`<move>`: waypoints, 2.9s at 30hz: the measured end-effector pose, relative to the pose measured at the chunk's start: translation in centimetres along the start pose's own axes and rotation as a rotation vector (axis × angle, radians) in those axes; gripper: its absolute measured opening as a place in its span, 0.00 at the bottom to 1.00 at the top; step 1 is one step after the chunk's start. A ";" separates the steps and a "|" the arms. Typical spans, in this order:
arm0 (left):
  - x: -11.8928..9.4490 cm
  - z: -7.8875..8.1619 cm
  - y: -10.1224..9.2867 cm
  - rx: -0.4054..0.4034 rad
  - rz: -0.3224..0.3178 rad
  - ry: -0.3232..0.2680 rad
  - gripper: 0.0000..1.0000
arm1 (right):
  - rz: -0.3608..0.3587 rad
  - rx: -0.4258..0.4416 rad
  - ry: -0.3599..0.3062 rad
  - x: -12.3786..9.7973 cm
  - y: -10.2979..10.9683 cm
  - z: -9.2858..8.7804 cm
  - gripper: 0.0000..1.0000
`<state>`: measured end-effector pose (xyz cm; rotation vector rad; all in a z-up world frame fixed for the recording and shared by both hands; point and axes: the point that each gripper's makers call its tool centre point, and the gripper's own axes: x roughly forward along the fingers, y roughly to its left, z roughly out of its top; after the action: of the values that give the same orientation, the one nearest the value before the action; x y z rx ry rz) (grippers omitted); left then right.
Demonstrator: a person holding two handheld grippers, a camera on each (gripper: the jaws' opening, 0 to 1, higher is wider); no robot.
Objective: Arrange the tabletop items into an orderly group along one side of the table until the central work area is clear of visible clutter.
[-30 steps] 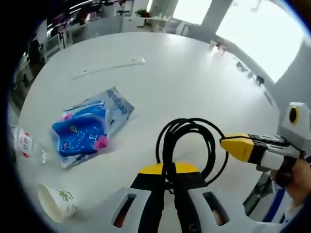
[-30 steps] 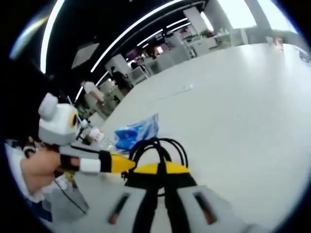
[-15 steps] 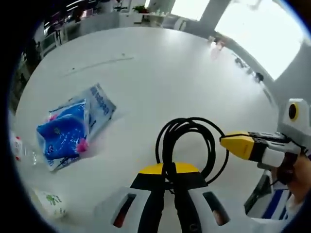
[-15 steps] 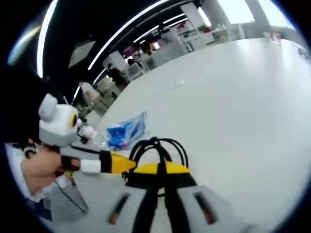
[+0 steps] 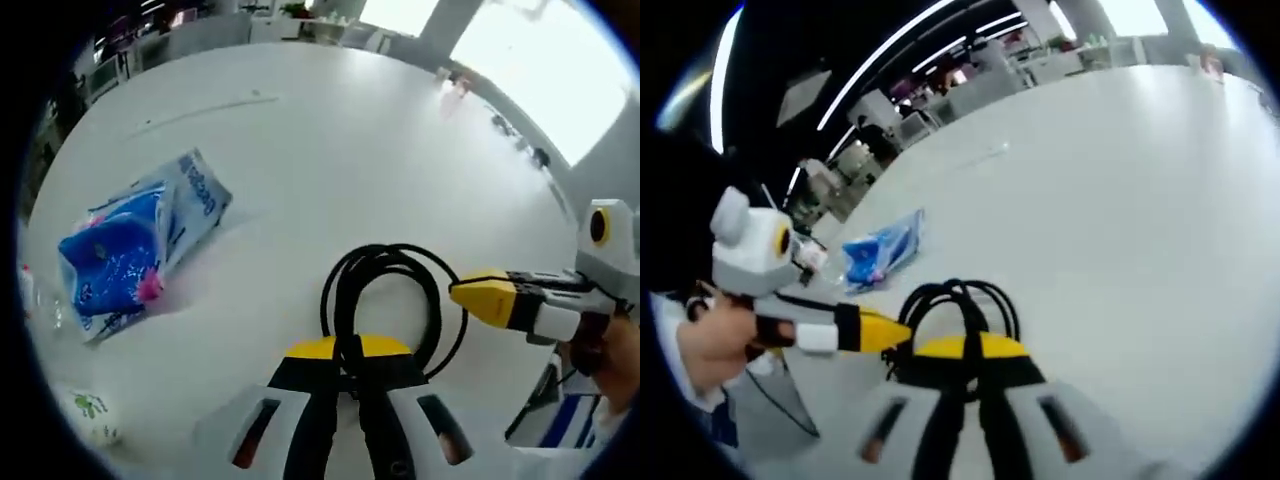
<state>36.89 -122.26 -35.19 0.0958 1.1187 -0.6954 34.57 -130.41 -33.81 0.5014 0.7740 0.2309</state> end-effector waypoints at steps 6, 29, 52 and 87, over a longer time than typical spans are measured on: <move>0.8 -0.3 0.3 0.024 0.016 0.003 0.01 | -0.012 -0.040 0.031 0.7 -0.6 -0.8 0.00; 1.4 -0.4 0.6 0.103 0.048 -0.047 0.01 | -0.001 -0.099 0.066 1.4 -1.4 -1.9 0.00; -1.2 1.4 -0.2 0.232 0.024 -0.207 0.87 | -0.030 -0.296 -0.085 -1.3 0.7 1.3 0.54; -7.5 0.4 5.4 0.166 0.023 -0.271 0.91 | -0.115 -0.296 -0.066 -3.8 3.0 0.2 0.60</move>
<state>38.31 -114.72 -30.10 0.1510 0.7992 -0.7561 32.01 -129.39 -29.84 0.1835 0.6875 0.2160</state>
